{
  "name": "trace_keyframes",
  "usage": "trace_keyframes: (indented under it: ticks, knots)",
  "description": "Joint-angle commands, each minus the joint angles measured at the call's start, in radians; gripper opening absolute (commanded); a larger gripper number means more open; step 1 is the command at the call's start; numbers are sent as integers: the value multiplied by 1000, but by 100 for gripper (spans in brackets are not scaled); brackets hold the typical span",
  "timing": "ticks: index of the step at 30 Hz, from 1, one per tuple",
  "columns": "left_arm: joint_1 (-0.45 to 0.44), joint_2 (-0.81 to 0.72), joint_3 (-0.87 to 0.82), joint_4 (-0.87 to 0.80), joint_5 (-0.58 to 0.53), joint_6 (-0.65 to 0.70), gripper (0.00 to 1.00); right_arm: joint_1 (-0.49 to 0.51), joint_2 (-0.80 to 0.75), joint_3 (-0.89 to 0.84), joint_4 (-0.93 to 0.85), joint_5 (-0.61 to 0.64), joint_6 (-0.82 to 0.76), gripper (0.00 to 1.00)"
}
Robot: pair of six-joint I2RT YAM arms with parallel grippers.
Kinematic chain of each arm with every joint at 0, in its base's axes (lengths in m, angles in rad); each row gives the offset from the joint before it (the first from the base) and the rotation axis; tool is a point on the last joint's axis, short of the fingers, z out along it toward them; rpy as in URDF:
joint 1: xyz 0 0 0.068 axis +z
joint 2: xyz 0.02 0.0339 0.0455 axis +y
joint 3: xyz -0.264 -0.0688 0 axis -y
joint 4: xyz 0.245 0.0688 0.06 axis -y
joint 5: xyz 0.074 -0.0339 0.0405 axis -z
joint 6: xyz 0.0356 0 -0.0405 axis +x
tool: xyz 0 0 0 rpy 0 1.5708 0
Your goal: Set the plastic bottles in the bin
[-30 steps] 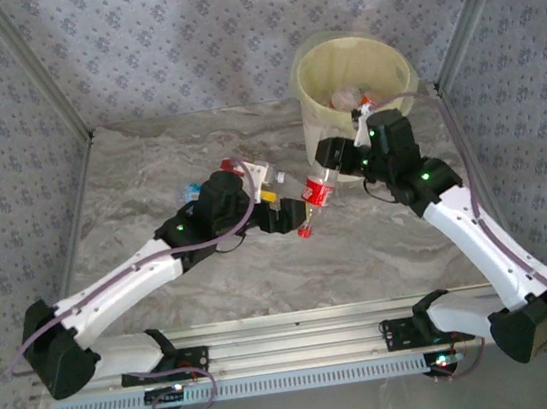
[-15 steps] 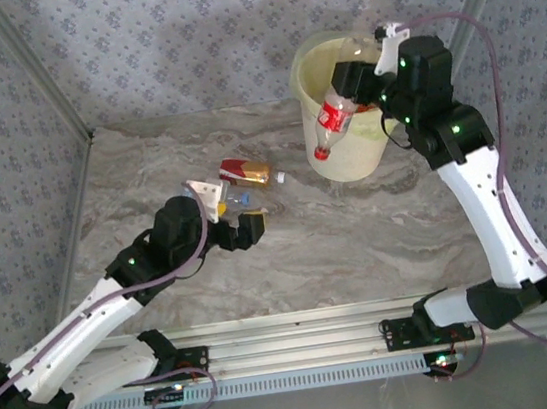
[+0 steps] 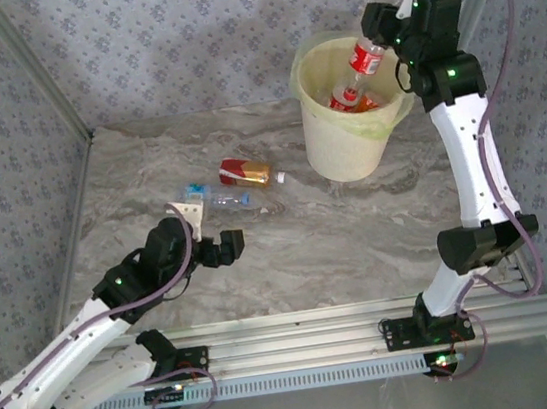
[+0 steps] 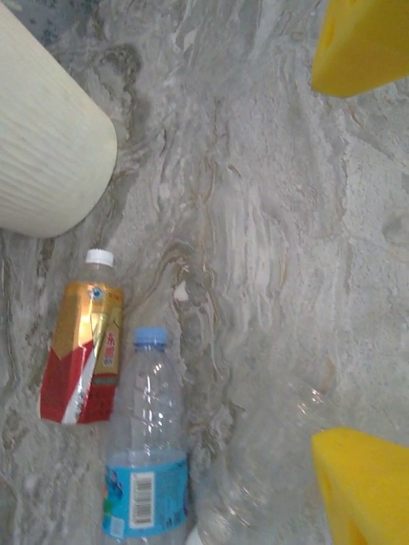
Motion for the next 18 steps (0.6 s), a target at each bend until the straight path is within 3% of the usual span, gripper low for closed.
trace_keyframes:
  ticks: [1,4,10,18]
  knots:
    - [4,-39,-13,-37,-53,-36,100,-31,10,52,-11,78,-62,50]
    - [5,-46,-30,-37,-68,-40,100,-42,33,63,-29,137,-119,50]
    - [44,8,5,-135,-120,-115,100,-43,98,54,-39,133,-213,50]
    - [180,41,5,-200,-12,-222,100,-41,155,8,-44,27,-230,60]
